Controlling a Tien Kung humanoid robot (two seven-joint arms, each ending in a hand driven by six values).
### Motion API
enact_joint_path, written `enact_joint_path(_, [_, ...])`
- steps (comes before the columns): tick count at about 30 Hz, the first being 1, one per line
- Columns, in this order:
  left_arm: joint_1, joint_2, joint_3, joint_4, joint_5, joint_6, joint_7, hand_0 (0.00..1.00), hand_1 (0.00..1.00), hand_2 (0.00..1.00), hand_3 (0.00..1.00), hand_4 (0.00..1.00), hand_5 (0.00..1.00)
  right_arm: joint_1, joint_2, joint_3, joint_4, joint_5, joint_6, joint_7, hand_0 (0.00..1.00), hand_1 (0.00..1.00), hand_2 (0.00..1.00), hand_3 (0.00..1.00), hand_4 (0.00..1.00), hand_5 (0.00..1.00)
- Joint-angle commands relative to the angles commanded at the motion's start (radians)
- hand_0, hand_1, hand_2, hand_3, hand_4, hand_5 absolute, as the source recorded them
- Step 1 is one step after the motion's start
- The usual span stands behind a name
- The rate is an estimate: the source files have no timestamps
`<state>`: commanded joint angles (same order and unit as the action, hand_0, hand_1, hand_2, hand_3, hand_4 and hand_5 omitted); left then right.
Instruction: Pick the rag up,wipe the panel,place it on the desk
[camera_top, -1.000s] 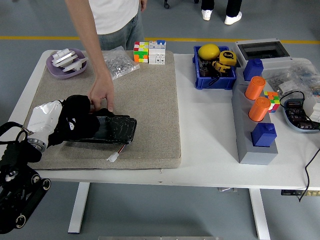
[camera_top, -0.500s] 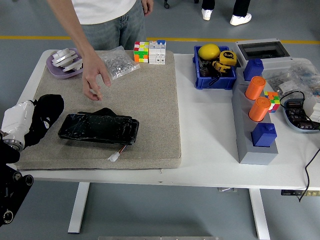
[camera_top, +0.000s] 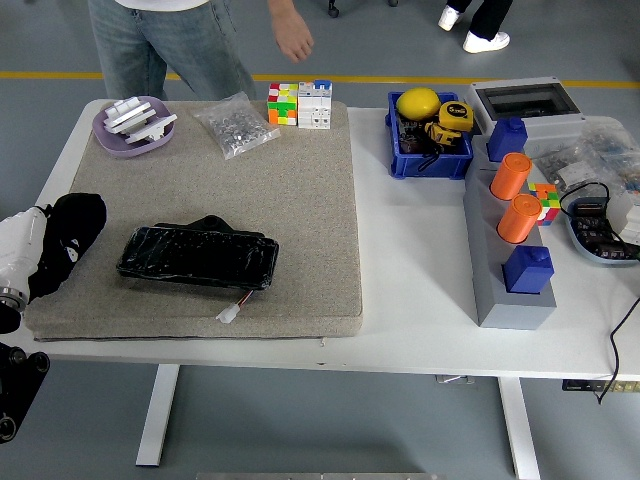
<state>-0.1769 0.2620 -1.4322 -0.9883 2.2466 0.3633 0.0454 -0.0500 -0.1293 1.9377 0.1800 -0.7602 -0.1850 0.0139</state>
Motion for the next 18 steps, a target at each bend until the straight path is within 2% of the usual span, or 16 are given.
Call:
enact_joint_path(1, [0.002, 0.001, 0.004, -0.004, -0.014, -0.010, 0.003, 0.381, 0.519, 0.578, 0.554, 0.525, 0.062, -0.001, 0.000, 0.000, 0.000, 0.000, -0.001, 0.000, 0.713, 0.633, 0.667, 0.559, 0.960, 0.415])
enact_joint_path(2, [0.004, 0.002, 0.009, -0.007, -0.031, -0.026, 0.007, 0.494, 0.699, 0.669, 0.600, 0.734, 0.143, -0.001, 0.000, 0.000, 0.000, 0.000, -0.001, -0.001, 0.713, 0.633, 0.667, 0.558, 0.959, 0.417])
enact_joint_path(7, [0.006, 0.001, 0.015, -0.011, -0.065, -0.083, 0.015, 0.494, 0.699, 0.669, 0.600, 0.734, 0.143, -0.003, -0.001, -0.001, 0.000, -0.001, -0.002, -0.002, 0.713, 0.633, 0.667, 0.558, 0.959, 0.417])
enact_joint_path(8, [0.009, -0.001, 0.014, -0.015, -0.073, -0.087, 0.011, 0.659, 0.809, 0.808, 0.773, 0.850, 0.271, -0.003, -0.001, 0.003, 0.000, -0.006, -0.002, -0.002, 0.713, 0.633, 0.667, 0.558, 0.959, 0.417])
enact_joint_path(13, [0.015, -0.001, 0.016, -0.027, -0.122, -0.094, -0.001, 0.659, 0.809, 0.808, 0.773, 0.850, 0.271, -0.002, -0.001, 0.015, 0.000, -0.018, -0.002, -0.001, 0.713, 0.633, 0.667, 0.558, 0.959, 0.417])
enact_joint_path(14, [0.016, -0.001, 0.017, -0.030, -0.140, -0.095, -0.007, 0.763, 0.862, 0.850, 0.833, 0.948, 0.404, -0.002, -0.001, 0.016, 0.000, -0.018, -0.002, -0.001, 0.713, 0.633, 0.667, 0.558, 0.958, 0.416])
enact_joint_path(18, [0.029, 0.001, 0.007, -0.062, -0.167, -0.101, -0.019, 0.763, 0.862, 0.850, 0.833, 0.948, 0.404, -0.002, -0.001, 0.019, 0.000, -0.022, -0.003, -0.002, 0.713, 0.633, 0.667, 0.558, 0.958, 0.416])
